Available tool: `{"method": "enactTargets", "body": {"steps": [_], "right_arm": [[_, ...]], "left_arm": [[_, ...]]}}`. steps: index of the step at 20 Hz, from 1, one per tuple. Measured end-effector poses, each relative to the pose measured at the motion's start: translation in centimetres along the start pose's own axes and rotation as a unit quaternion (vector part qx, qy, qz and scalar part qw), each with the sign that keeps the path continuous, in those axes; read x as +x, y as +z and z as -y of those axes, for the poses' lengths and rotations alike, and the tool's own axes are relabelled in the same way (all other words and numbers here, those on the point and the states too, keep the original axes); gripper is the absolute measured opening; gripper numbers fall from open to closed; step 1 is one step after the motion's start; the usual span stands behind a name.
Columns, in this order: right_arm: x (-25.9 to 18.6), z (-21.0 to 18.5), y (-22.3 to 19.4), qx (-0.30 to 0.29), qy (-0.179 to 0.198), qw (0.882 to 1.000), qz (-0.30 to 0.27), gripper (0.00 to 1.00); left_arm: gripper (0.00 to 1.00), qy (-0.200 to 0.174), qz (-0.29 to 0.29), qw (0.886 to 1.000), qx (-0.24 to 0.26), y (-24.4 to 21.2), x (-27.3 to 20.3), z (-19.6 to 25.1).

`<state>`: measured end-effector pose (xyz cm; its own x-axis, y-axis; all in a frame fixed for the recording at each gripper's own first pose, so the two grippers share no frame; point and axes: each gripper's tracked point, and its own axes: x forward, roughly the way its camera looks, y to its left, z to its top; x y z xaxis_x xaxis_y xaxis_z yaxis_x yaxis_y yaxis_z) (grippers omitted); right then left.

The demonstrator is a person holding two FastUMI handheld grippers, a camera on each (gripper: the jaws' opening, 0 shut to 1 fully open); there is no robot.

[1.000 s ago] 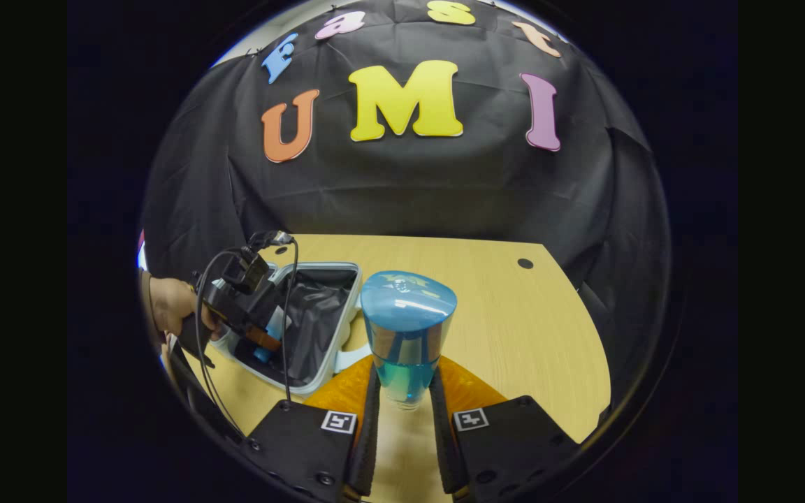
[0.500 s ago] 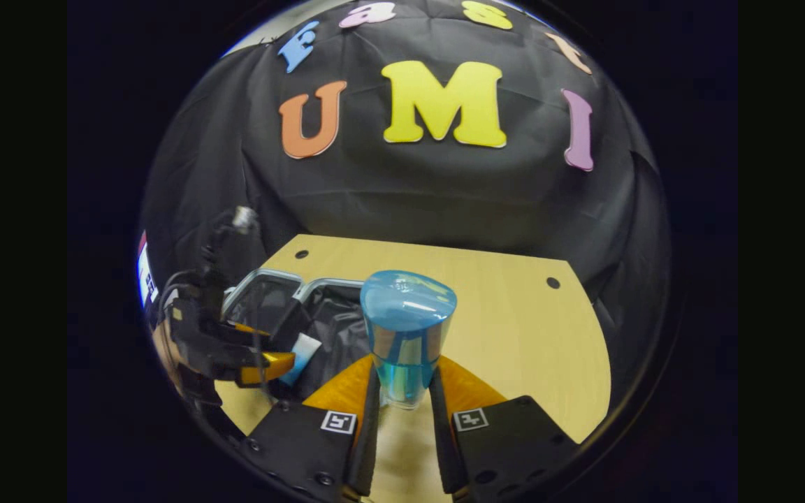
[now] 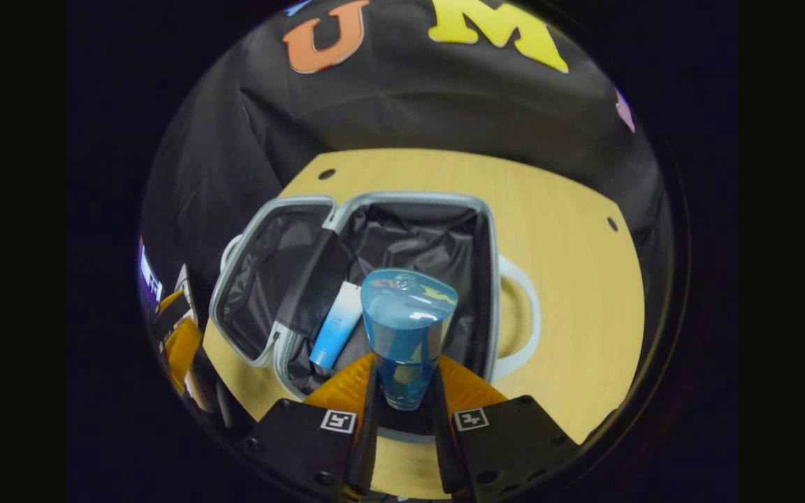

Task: First open the suitcase, pack the skin care products into it, and then close the suitcase.

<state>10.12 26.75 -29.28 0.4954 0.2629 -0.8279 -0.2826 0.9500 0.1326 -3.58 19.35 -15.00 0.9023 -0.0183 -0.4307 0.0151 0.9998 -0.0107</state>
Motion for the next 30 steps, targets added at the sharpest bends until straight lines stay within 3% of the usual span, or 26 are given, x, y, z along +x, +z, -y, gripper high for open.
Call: {"method": "enactTargets", "body": {"steps": [6,9,12,18,19,21,25,30], "right_arm": [[4.2,0.1,-0.8,0.06,-0.031,0.995,-0.074,0.34],[5.9,0.8,-1.0,0.043,-0.055,0.992,-0.105,0.34],[7.1,1.3,-1.9,0.056,-0.076,0.987,-0.133,0.31],[7.1,1.0,-2.0,0.046,-0.092,0.986,-0.129,0.43],[6.9,0.9,-2.0,0.05,-0.092,0.986,-0.128,0.46],[6.2,0.6,-1.8,0.055,-0.089,0.987,-0.121,0.62],[2.8,0.4,0.7,0.048,-0.092,0.992,-0.068,0.72],[-5.6,-1.2,4.6,0.037,-0.067,0.997,0.026,0.74]], "left_arm": [[0.94,0.069,-0.028,0.996,-0.055,-3.0,-1.5,-7.3],[0.94,0.099,-0.043,0.99,-0.09,-4.2,-2.5,-10.9],[0.94,0.107,-0.053,0.985,-0.124,-4.0,-1.1,-12.3],[0.96,0.099,-0.065,0.971,-0.207,-5.0,2.1,-15.0],[0.97,0.104,-0.067,0.969,-0.213,-5.1,2.4,-15.6],[0.97,0.103,-0.063,0.967,-0.226,-4.9,2.7,-16.2],[0.97,0.109,-0.058,0.958,-0.257,-4.7,3.5,-17.6],[0.97,0.083,-0.045,0.942,-0.322,-4.0,5.3,-17.6]]}}
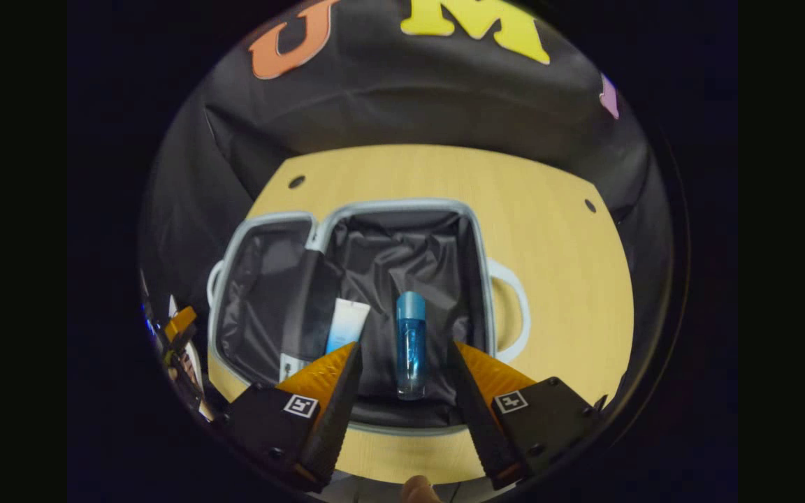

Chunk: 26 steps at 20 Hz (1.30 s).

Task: First open the suitcase, pack the skin care products into it, and then close the suitcase.

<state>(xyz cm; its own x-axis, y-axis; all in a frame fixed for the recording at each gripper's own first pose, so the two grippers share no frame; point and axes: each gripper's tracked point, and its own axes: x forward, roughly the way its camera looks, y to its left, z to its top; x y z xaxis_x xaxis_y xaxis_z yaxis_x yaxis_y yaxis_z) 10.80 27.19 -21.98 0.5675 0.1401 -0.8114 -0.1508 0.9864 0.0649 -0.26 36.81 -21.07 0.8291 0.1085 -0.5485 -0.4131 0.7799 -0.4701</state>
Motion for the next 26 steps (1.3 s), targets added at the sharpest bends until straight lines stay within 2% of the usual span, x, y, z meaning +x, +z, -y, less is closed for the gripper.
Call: {"method": "enactTargets", "body": {"steps": [4,5,6,7,8,10,11,13,15,17,19,21,23,24,25,26], "right_arm": [[-7.0,1.1,2.1,-0.026,-0.004,0.995,0.093,0.74],[-8.7,1.4,2.4,-0.028,-0.002,0.993,0.111,0.7],[-10.4,1.7,2.5,-0.026,-0.001,0.991,0.131,0.74],[-12.1,1.7,2.7,-0.024,0.005,0.989,0.148,0.7],[-13.8,2.1,2.7,-0.023,0.006,0.986,0.164,0.74],[-16.6,2.8,2.8,-0.025,0.004,0.981,0.191,0.74],[-17.8,3.3,2.9,-0.026,-0.002,0.979,0.201,0.73],[-19.7,4.0,2.1,-0.027,-0.007,0.978,0.206,0.7],[-20.5,4.9,1.2,-0.042,-0.018,0.977,0.209,0.74],[-20.7,6.0,0.4,-0.052,-0.037,0.977,0.205,0.74],[-21.4,5.8,0.2,-0.032,-0.024,0.977,0.21,0.71],[-22.1,6.5,0.7,-0.027,-0.028,0.974,0.224,0.73],[-21.8,7.0,-0.3,-0.035,-0.03,0.977,0.21,0.72],[-21.5,6.9,-0.7,-0.032,-0.022,0.978,0.204,0.71],[-21.3,6.8,-1.0,-0.029,-0.015,0.979,0.2,0.72],[-21.2,7.3,-0.9,-0.026,-0.015,0.979,0.201,0.72]], "left_arm": [[0.96,-0.037,-0.013,0.998,-0.053,-0.4,2.1,1.0],[0.94,-0.043,-0.015,0.997,-0.059,-0.6,2.7,1.1],[0.93,-0.047,-0.02,0.997,-0.064,-0.9,3.6,1.0],[0.91,-0.055,-0.026,0.996,-0.07,-1.1,4.4,1.2],[0.9,-0.066,-0.033,0.994,-0.079,-1.3,5.1,1.7],[0.85,-0.075,-0.043,0.992,-0.094,-1.9,6.5,1.9],[0.77,-0.08,-0.045,0.991,-0.101,-2.0,7.2,2.0],[0.7,-0.091,-0.047,0.987,-0.123,-2.1,8.0,2.4],[0.65,-0.112,-0.037,0.982,-0.147,-1.5,8.6,3.1],[0.41,-0.128,-0.038,0.978,-0.163,-1.9,9.5,3.6],[0.25,-0.143,-0.049,0.974,-0.171,-2.6,9.7,3.8],[0.2,-0.158,-0.042,0.969,-0.186,-2.0,10.2,4.0],[0.15,-0.166,-0.037,0.968,-0.183,-1.9,10.1,4.2],[0.06,-0.166,-0.035,0.97,-0.175,-1.9,10.0,4.2],[0.09,-0.163,-0.035,0.972,-0.167,-1.7,9.7,4.3],[0.07,-0.159,-0.029,0.975,-0.155,-1.3,9.4,4.5]]}}
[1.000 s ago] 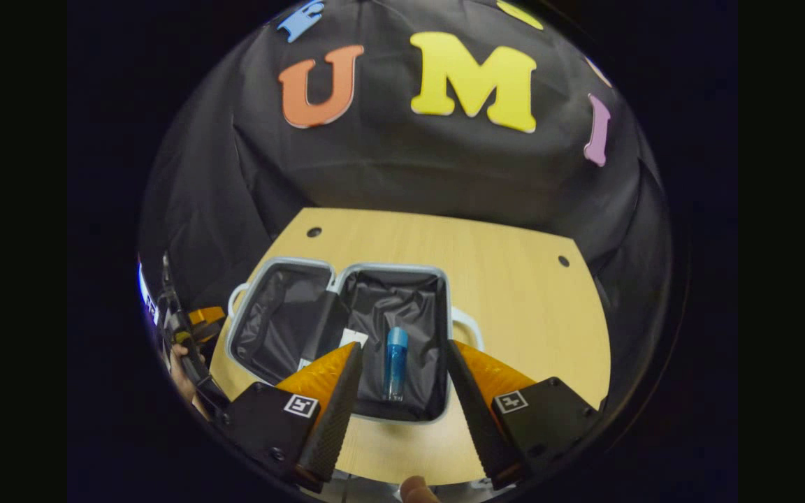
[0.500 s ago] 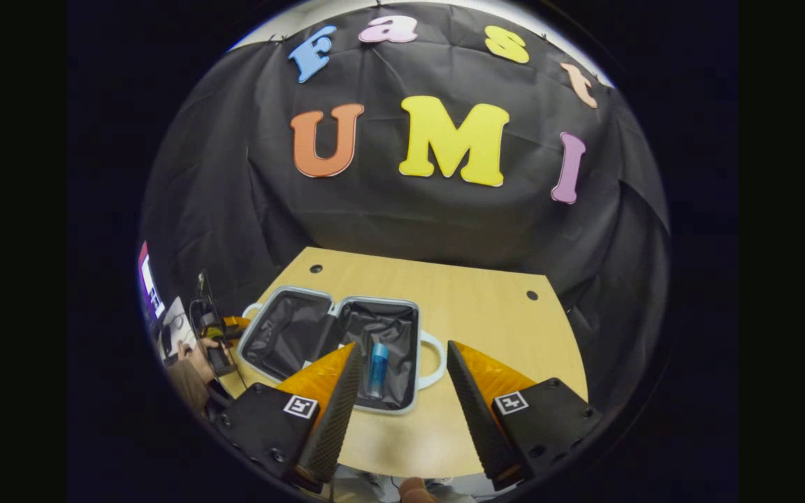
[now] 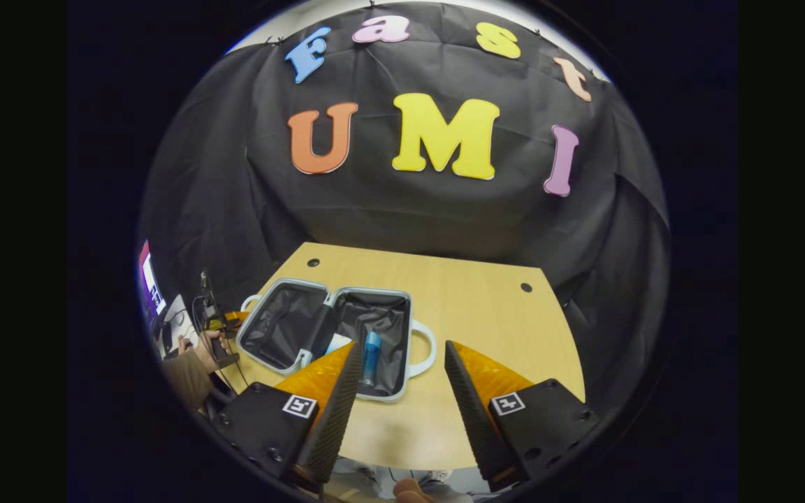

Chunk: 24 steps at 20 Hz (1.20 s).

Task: First open the suitcase, pack the skin care products into it, and then close the suitcase.

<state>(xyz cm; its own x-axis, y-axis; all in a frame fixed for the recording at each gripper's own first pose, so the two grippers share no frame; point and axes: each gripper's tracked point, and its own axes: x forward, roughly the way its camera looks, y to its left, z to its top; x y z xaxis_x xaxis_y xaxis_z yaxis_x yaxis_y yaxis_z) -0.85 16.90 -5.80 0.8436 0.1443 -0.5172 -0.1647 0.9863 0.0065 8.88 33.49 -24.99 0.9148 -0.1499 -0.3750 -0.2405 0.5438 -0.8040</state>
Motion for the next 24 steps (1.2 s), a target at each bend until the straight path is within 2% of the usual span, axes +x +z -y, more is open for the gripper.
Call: {"method": "enactTargets", "body": {"steps": [2,6,11,13,17,18,20,22,24], "right_arm": [[-0.1,0.9,0.5,0.012,0.004,1.0,0.009,0.72],[-0.5,3.3,1.2,0.042,0.008,0.999,0.027,0.72],[-0.8,7.5,1.0,0.079,0.021,0.996,0.036,0.72],[-0.8,9.9,0.6,0.088,0.018,0.995,0.042,0.72],[-1.3,15.0,0.2,0.093,0.005,0.994,0.06,0.72],[-1.3,16.3,-0.3,0.094,0.003,0.994,0.062,0.7],[-1.4,18.5,-0.8,0.097,0.0,0.993,0.061,0.73],[-1.4,21.0,-1.6,0.094,-0.005,0.994,0.058,0.7],[-1.2,22.9,-2.1,0.08,-0.005,0.995,0.066,0.73]], "left_arm": [[0.03,-0.001,0.023,0.999,0.03,1.2,-1.1,2.1],[0.03,-0.009,0.067,0.993,0.093,3.4,-4.1,9.1],[0.03,-0.001,0.091,0.98,0.178,2.4,-6.7,18.3],[0.03,0.005,0.103,0.971,0.215,1.3,-7.4,21.4],[0.03,0.006,0.124,0.948,0.292,-3.3,-7.6,28.2],[0.03,0.0,0.129,0.943,0.307,-4.7,-7.8,29.8],[0.03,-0.019,0.136,0.933,0.332,-8.0,-7.3,32.7],[0.03,-0.021,0.141,0.923,0.358,-11.0,-6.4,34.8],[0.03,-0.02,0.13,0.908,0.397,-14.8,-4.7,36.5]]}}
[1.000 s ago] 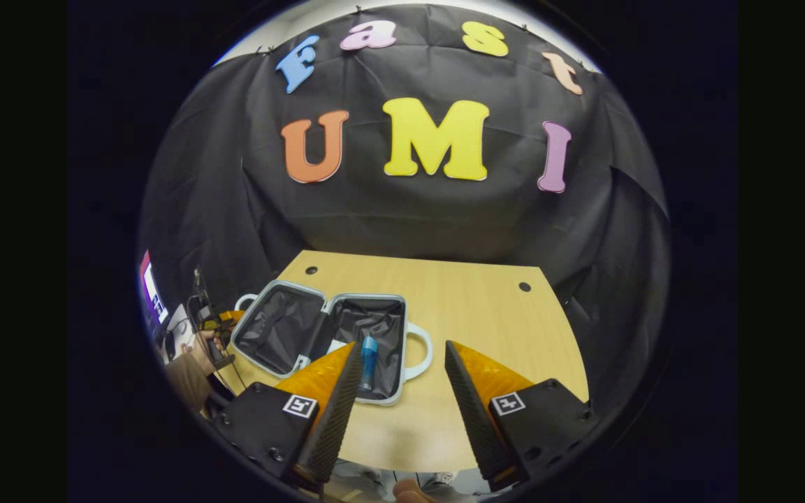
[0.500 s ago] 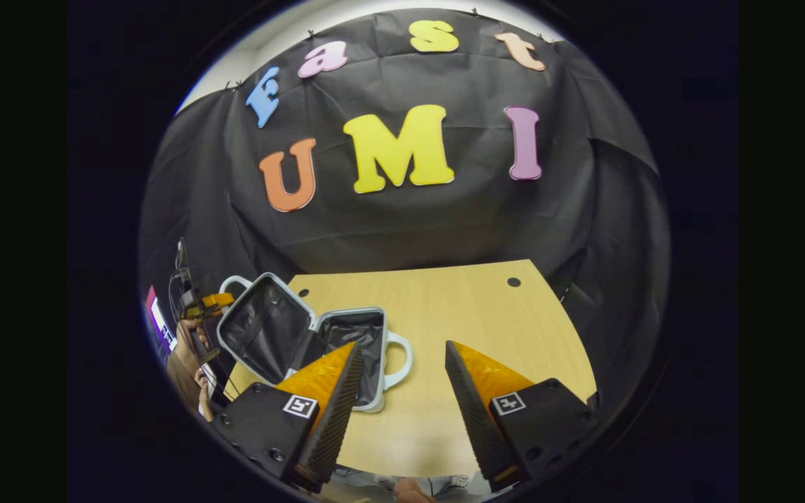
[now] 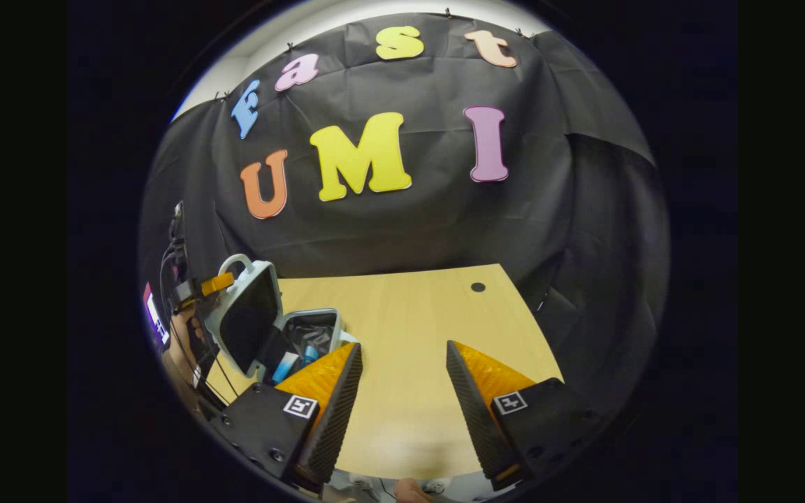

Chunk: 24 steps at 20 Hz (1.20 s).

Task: First open the suitcase, pack the skin care products into it, and then close the suitcase.

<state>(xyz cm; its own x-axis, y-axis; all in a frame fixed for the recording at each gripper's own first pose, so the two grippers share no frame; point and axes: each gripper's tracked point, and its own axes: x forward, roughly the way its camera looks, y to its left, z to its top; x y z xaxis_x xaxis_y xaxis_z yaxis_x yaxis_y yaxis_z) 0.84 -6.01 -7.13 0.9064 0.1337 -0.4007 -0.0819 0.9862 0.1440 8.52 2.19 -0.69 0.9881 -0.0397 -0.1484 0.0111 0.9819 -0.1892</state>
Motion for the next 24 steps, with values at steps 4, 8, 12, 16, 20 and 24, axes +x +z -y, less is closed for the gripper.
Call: {"method": "enactTargets", "body": {"steps": [4,8,12,16,20,24], "right_arm": [[0.9,4.6,-2.2,-0.029,-0.007,1.0,-0.005,0.73],[1.9,8.1,-5.2,-0.022,-0.015,0.999,-0.04,0.73],[2.5,10.9,-7.8,-0.014,-0.028,0.997,-0.064,0.71],[2.7,12.8,-8.7,-0.005,-0.042,0.996,-0.08,0.74],[2.7,13.3,-8.6,-0.005,-0.053,0.996,-0.078,0.74],[2.1,12.5,-7.6,-0.006,-0.056,0.996,-0.066,0.74]], "left_arm": [[0.03,0.013,-0.023,0.995,0.099,-4.7,1.8,6.1],[0.03,0.006,-0.063,0.984,0.17,-11.7,5.1,10.4],[0.03,0.022,-0.082,0.965,0.247,-17.5,6.2,12.4],[0.03,0.044,-0.087,0.931,0.352,-20.4,7.0,12.2],[0.03,0.067,-0.081,0.902,0.419,-21.0,6.9,11.9],[0.16,0.04,-0.084,0.899,0.428,-21.8,7.2,12.5]]}}
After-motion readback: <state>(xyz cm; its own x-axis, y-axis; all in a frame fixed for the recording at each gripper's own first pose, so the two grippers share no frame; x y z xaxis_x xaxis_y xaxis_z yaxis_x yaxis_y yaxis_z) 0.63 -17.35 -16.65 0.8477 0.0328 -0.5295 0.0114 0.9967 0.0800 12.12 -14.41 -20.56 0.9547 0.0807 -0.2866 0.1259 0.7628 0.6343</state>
